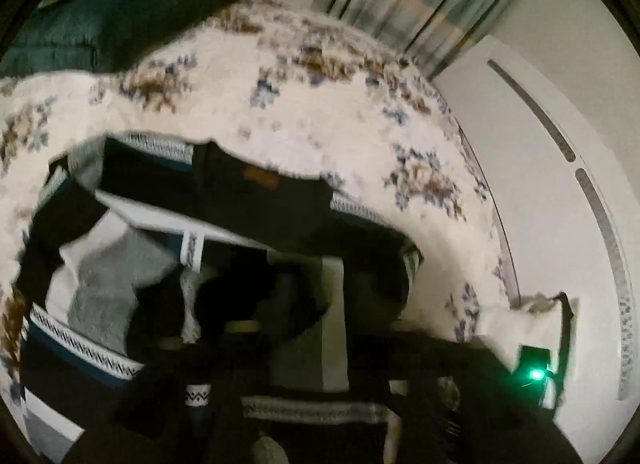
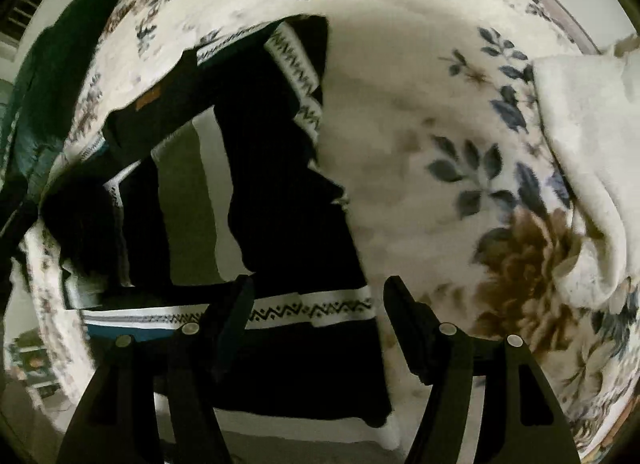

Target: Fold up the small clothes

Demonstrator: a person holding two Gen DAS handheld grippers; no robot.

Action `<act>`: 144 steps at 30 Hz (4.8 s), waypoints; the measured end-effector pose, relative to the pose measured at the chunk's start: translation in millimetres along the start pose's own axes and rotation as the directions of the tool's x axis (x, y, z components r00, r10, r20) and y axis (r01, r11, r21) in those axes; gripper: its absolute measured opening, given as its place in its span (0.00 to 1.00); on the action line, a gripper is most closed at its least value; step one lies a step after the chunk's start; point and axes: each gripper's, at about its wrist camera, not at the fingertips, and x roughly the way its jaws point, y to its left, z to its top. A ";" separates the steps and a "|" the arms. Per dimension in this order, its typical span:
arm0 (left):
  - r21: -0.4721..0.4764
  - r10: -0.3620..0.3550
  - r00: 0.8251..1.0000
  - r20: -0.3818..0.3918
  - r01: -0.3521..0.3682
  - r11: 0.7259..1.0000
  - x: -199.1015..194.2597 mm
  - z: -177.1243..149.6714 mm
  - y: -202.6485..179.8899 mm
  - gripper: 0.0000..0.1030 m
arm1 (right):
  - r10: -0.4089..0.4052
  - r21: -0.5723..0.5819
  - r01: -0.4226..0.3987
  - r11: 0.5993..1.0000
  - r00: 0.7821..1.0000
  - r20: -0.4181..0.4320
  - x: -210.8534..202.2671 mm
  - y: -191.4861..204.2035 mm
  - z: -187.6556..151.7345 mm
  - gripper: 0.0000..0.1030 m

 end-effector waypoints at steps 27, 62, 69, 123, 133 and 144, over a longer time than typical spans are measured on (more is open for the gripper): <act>-0.267 0.577 0.816 0.029 -0.550 0.791 -90.6 -34.2 225.5 0.99 | 0.107 -0.112 -0.099 0.989 0.992 0.061 19.1 103.5 63.3 0.02; -0.066 0.494 0.860 -0.132 -0.504 0.861 36.0 20.0 248.3 0.99 | -0.153 -0.258 0.130 0.957 0.986 -0.068 90.4 174.4 158.1 0.24; -0.211 0.341 0.925 -0.171 -0.372 0.904 0.5 12.4 244.4 0.99 | 0.061 0.165 -0.053 0.985 0.997 -0.044 12.8 70.4 93.1 0.26; 0.049 0.428 0.886 -0.180 -0.426 0.903 59.3 15.0 203.4 1.00 | 0.119 0.098 -0.132 0.986 0.985 0.126 15.0 44.4 78.8 0.45; 0.039 0.393 0.905 -0.160 -0.393 0.919 31.0 12.8 195.7 1.00 | -0.046 0.032 0.045 0.998 0.999 0.008 31.7 64.1 52.5 0.52; 0.224 0.365 0.916 -0.168 -0.326 0.919 -66.5 -97.3 55.9 1.00 | 0.024 -0.013 -0.025 1.000 0.995 -0.094 -64.3 -0.6 -25.2 0.63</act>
